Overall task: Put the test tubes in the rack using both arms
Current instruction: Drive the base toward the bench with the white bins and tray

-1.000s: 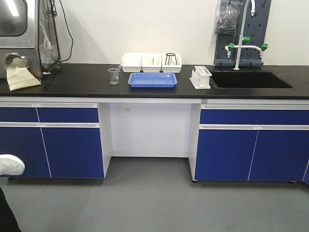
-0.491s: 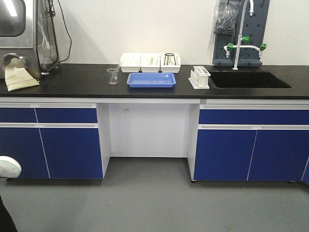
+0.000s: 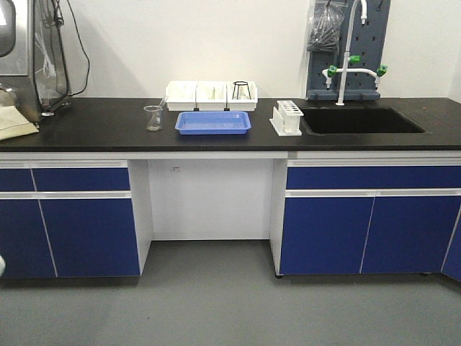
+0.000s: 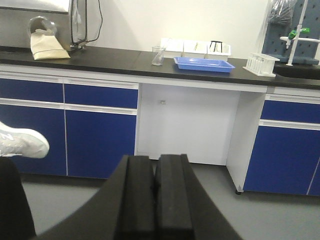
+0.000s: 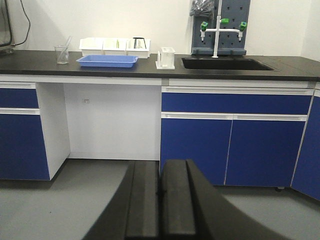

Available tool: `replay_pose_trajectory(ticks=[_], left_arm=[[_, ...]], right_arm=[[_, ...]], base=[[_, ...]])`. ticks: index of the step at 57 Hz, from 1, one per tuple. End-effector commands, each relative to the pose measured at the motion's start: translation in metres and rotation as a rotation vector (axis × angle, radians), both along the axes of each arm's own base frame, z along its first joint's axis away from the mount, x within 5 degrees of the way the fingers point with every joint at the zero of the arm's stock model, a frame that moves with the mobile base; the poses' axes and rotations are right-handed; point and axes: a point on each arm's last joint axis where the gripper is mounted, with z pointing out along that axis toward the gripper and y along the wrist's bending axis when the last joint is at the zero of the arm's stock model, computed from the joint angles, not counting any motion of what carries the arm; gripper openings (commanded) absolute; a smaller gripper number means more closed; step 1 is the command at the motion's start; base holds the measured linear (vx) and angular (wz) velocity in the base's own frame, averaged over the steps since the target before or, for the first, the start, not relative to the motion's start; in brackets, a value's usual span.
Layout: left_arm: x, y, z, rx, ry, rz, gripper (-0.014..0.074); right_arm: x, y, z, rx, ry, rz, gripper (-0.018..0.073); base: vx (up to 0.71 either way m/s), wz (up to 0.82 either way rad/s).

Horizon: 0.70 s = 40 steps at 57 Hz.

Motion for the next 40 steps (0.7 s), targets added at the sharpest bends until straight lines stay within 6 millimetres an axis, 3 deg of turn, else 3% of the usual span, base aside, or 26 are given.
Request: replay_pose_trajectory(ticks=[1, 40], left_arm=[[-0.0025, -0.0013, 0.0169, -0.007, -0.116, -0.017, -0.0004], [-0.0025, -0.0013, 0.0169, -0.007, -0.116, -0.017, -0.0004]], right_arm=[[-0.0003, 0.0006, 0.0037, -0.006, -0.078, 0.004, -0.0008], [-0.0003, 0.0008, 0.0037, -0.006, -0.078, 0.007, -0.0008]], base=[[0.20, -0.06], [0.25, 0.02]])
